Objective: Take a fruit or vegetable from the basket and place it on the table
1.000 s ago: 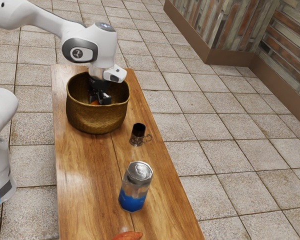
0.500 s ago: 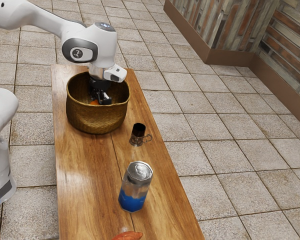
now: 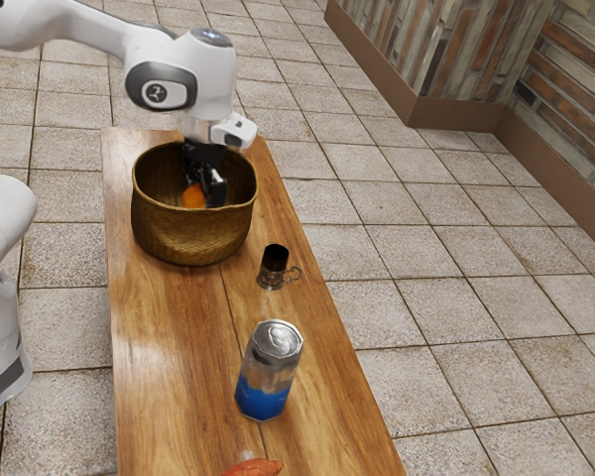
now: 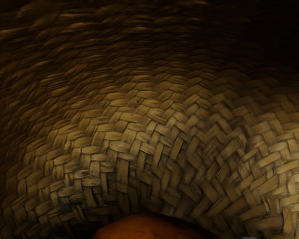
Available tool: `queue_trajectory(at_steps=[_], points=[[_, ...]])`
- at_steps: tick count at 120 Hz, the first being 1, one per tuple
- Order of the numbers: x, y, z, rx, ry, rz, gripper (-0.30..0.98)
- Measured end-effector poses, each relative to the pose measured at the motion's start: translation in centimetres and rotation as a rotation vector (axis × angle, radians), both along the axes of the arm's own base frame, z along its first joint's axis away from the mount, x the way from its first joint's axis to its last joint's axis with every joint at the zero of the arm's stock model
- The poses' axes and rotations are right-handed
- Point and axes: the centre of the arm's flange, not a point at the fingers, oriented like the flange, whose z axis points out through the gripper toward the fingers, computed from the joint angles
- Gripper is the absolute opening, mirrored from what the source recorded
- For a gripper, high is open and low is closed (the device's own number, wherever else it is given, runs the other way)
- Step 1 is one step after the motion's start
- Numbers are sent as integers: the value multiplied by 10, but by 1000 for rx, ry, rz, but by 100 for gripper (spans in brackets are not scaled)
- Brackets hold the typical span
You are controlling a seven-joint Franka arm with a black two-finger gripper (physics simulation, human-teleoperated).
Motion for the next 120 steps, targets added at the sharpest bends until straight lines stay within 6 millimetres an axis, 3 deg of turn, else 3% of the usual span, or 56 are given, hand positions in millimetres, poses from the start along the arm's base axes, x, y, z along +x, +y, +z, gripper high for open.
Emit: queue_trajectory(at_steps=[19, 34, 62, 80, 110, 120], points=[[-1, 4, 26, 21, 34, 8, 25], [-6, 7, 45, 25, 62, 13, 25], [-26, -14, 100, 48, 52, -46, 27], [-41, -38, 115, 50, 75, -117, 26], [-72, -111, 144, 97, 91, -295, 25], [-87, -127, 180, 106, 56, -326, 25]])
